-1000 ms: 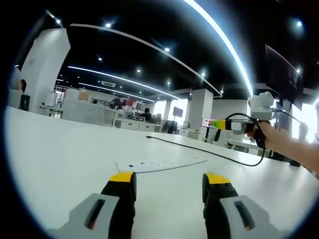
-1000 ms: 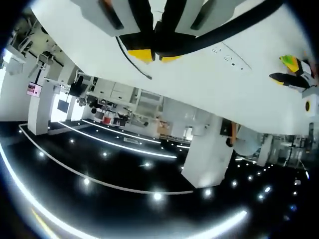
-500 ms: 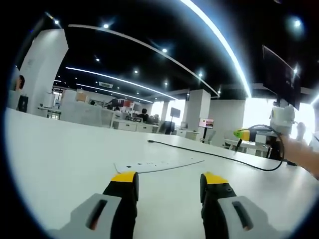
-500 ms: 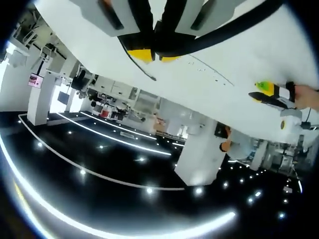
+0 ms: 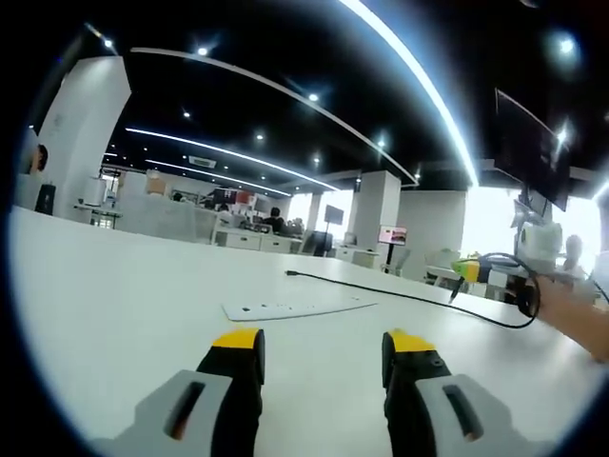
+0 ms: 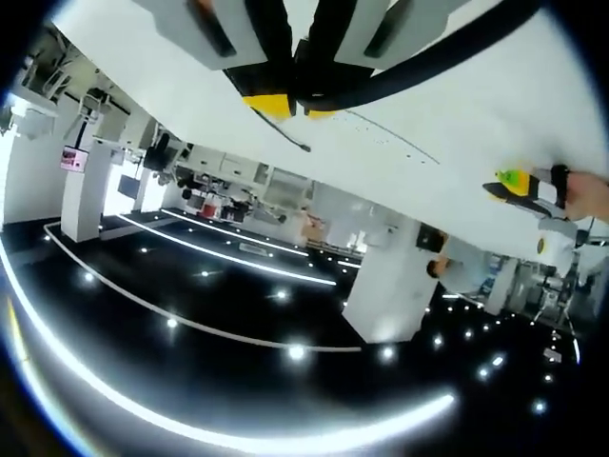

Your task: Locate the USB plug end of the data cable currently connected to the USB port on the desk. Grip the plug, withdraw it from the port, and place it onto the desktop.

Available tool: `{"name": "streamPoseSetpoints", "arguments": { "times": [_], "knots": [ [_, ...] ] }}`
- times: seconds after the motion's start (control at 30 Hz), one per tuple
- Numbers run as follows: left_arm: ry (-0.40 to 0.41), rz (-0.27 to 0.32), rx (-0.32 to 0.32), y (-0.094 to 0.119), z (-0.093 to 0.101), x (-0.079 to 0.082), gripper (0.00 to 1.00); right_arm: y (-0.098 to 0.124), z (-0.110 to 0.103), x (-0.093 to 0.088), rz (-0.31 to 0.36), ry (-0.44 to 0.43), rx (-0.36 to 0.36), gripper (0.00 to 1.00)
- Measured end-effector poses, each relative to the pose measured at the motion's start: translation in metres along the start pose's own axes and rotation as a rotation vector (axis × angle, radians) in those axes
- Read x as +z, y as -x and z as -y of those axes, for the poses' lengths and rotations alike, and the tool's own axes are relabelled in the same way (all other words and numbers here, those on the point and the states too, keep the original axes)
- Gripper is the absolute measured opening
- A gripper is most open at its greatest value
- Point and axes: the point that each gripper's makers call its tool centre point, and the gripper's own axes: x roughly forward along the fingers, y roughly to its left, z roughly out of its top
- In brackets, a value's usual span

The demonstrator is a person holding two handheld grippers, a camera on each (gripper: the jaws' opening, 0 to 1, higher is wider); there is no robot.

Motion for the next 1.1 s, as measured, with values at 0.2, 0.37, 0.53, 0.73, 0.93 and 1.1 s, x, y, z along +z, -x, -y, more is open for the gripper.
{"name": "streamPoseSetpoints", "arguments": {
  "times": [0.2,0.37,0.53,0.73,0.93,1.1],
  "knots": [
    [0.073,0.020,0.000,0.008,-0.009,-0.004,0.50,0.005,0.013,-0.004,0.002,-0.008,-0.025,0.05],
    [0.081,0.023,-0.021,0.006,-0.005,-0.006,0.50,0.007,0.017,-0.018,-0.031,0.012,-0.037,0.05],
    [0.053,0.010,-0.032,0.008,0.001,-0.010,0.51,0.009,0.015,-0.022,-0.062,0.096,-0.035,0.05],
    [0.066,0.014,-0.030,0.011,0.002,-0.010,0.51,0.009,0.009,-0.026,-0.088,0.171,-0.022,0.06],
    [0.042,0.010,-0.037,0.012,0.006,-0.011,0.51,0.009,0.002,-0.032,-0.108,0.215,0.016,0.06],
    [0.037,0.010,-0.038,0.012,0.006,-0.011,0.51,0.012,-0.002,-0.034,-0.111,0.190,0.052,0.06]
  ]
}}
